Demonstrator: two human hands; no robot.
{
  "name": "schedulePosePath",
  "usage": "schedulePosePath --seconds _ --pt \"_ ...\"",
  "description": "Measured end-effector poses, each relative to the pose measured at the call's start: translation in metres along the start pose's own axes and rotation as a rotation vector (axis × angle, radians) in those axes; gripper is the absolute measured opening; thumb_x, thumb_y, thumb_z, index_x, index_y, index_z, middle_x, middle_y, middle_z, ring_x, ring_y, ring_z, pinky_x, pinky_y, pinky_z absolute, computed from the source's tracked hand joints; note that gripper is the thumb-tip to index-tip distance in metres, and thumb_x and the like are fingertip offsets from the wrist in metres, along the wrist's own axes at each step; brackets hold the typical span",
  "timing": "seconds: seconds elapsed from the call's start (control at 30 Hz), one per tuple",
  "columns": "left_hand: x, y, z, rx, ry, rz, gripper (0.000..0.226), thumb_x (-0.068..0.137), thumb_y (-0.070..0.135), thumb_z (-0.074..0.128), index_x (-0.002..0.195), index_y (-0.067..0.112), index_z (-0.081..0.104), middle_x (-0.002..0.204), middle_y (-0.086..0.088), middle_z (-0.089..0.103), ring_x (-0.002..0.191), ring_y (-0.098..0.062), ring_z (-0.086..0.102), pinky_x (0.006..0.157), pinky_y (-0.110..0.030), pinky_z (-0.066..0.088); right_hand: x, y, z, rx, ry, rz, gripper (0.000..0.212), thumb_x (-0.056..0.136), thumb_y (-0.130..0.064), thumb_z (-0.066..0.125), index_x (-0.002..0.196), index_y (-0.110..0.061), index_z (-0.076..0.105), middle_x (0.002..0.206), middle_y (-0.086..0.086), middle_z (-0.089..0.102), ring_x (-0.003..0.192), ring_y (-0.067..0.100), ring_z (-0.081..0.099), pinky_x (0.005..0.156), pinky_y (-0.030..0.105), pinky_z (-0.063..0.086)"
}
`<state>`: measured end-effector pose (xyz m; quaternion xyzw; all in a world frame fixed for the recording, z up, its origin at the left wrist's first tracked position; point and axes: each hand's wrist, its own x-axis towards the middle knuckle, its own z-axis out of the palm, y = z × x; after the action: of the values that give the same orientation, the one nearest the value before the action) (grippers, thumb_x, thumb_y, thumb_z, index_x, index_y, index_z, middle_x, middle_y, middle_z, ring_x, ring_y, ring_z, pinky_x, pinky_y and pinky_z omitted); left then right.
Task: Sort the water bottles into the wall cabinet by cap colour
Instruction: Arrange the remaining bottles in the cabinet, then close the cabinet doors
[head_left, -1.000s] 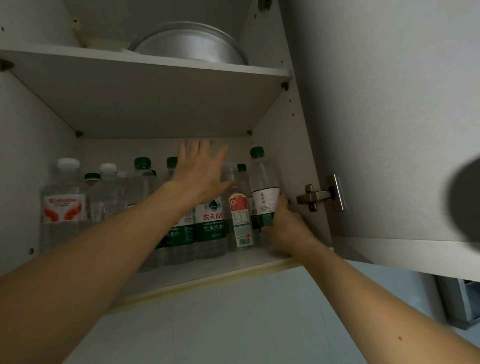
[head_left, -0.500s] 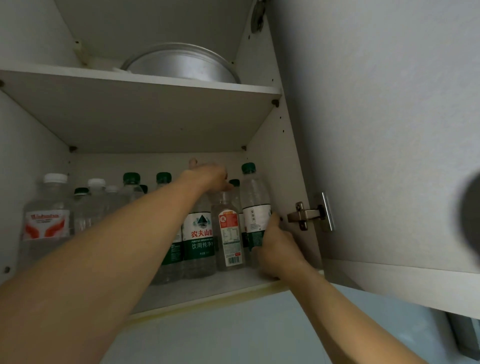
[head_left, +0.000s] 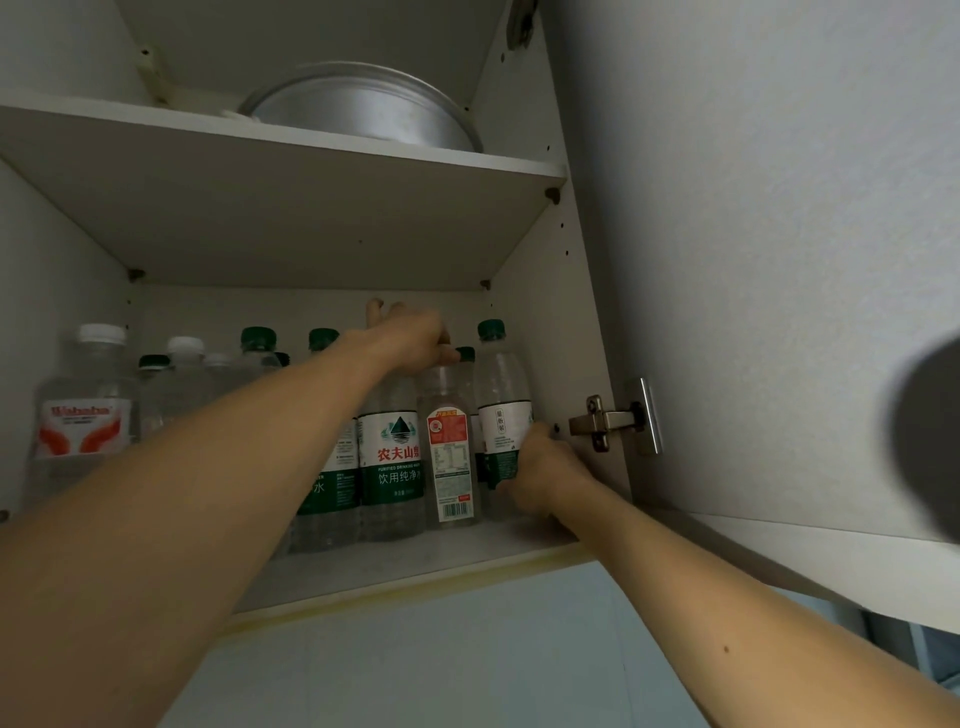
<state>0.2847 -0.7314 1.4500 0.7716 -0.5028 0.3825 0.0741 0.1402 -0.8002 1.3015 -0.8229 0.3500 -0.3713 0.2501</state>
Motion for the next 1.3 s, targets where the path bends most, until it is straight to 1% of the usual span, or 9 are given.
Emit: schedulePosePath --seconds 0.2,0.4,0.6,0.7,0.77,0.83,1.03,1.17,1.3 --pt "-0.006 0.006 0.007 0.010 0.030 -0.042 0.043 0.102 0.053 0.044 0.122 0.024 0.069 0.127 -0.011 0.062 0.139 -0.034 0.032 0.116 -0.056 0.007 0.009 -0.001 0.004 -0.011 -0.009 0.003 0.071 0.093 -0.014 0.071 0.148 -0.005 0.026 0.146 0.018 0.048 0.132 0.035 0.051 0.104 0.040 0.047" --pt "-0.010 0.004 0.012 -0.009 0.068 -0.061 0.043 0.101 0.055 0.044 0.116 0.024 0.071 0.124 -0.012 0.064 0.136 -0.034 0.033 0.114 -0.054 0.012 0.015 0.005 0.007 0.007 -0.031 -0.053 0.069 0.092 -0.015 0.072 0.149 -0.011 0.033 0.146 0.013 0.051 0.133 0.032 0.052 0.107 0.041 0.045" --pt "-0.016 0.003 0.017 0.030 0.088 -0.048 0.047 0.103 0.056 0.038 0.126 0.026 0.066 0.129 -0.012 0.063 0.136 -0.033 0.037 0.116 -0.055 0.011 0.021 0.010 0.011 0.043 -0.060 -0.092 0.068 0.092 -0.013 0.071 0.149 -0.013 0.034 0.146 0.011 0.052 0.134 0.030 0.051 0.111 0.045 0.044" --pt "-0.026 0.001 0.015 -0.022 0.196 -0.008 0.050 0.102 0.055 0.039 0.139 0.025 0.056 0.141 -0.014 0.052 0.137 -0.032 0.037 0.118 -0.054 0.010 0.024 0.010 0.009 0.049 -0.051 -0.116 0.067 0.092 -0.014 0.071 0.149 -0.014 0.036 0.146 0.010 0.053 0.135 0.030 0.051 0.111 0.044 0.044" --pt "-0.037 -0.004 0.009 -0.094 0.309 -0.002 0.053 0.102 0.052 0.042 0.147 0.024 0.047 0.146 -0.013 0.046 0.138 -0.031 0.036 0.118 -0.051 0.014 0.021 0.009 0.009 0.047 -0.050 -0.124 0.064 0.093 -0.016 0.071 0.148 -0.014 0.039 0.145 0.011 0.054 0.133 0.029 0.052 0.109 0.042 0.044" --pt "-0.051 -0.013 0.002 -0.191 0.361 -0.036 0.055 0.102 0.050 0.044 0.149 0.022 0.044 0.148 -0.013 0.043 0.139 -0.031 0.033 0.117 -0.050 0.019 0.016 0.006 0.007 0.040 -0.044 -0.134 0.060 0.094 -0.019 0.069 0.146 -0.013 0.041 0.143 0.011 0.055 0.131 0.029 0.053 0.107 0.041 0.046" --pt "-0.117 -0.019 -0.019 -0.371 0.325 -0.010 0.057 0.102 0.049 0.045 0.150 0.018 0.041 0.151 -0.010 0.037 0.141 -0.029 0.029 0.116 -0.049 0.026 -0.029 -0.016 -0.011 0.015 0.073 -0.213 0.036 0.099 -0.023 0.062 0.131 -0.008 0.058 0.128 0.014 0.065 0.117 0.028 0.062 0.095 0.038 0.053" --pt "-0.160 0.002 -0.039 -0.543 0.350 0.063 0.056 0.103 0.049 0.042 0.149 0.018 0.042 0.149 -0.007 0.039 0.140 -0.026 0.034 0.114 -0.045 0.030 -0.080 -0.035 -0.033 -0.048 0.264 -0.242 0.052 0.101 -0.033 0.057 0.144 -0.008 0.045 0.140 0.017 0.055 0.124 0.032 0.056 0.097 0.036 0.046" --pt "-0.202 0.024 -0.057 -0.847 0.432 0.096 0.049 0.105 0.045 0.041 0.146 0.018 0.046 0.147 -0.006 0.043 0.134 -0.024 0.044 0.111 -0.045 0.040 -0.138 -0.051 -0.054 -0.031 0.505 -0.323 0.045 0.102 -0.035 0.054 0.140 -0.011 0.054 0.135 0.012 0.058 0.122 0.029 0.056 0.101 0.040 0.047"
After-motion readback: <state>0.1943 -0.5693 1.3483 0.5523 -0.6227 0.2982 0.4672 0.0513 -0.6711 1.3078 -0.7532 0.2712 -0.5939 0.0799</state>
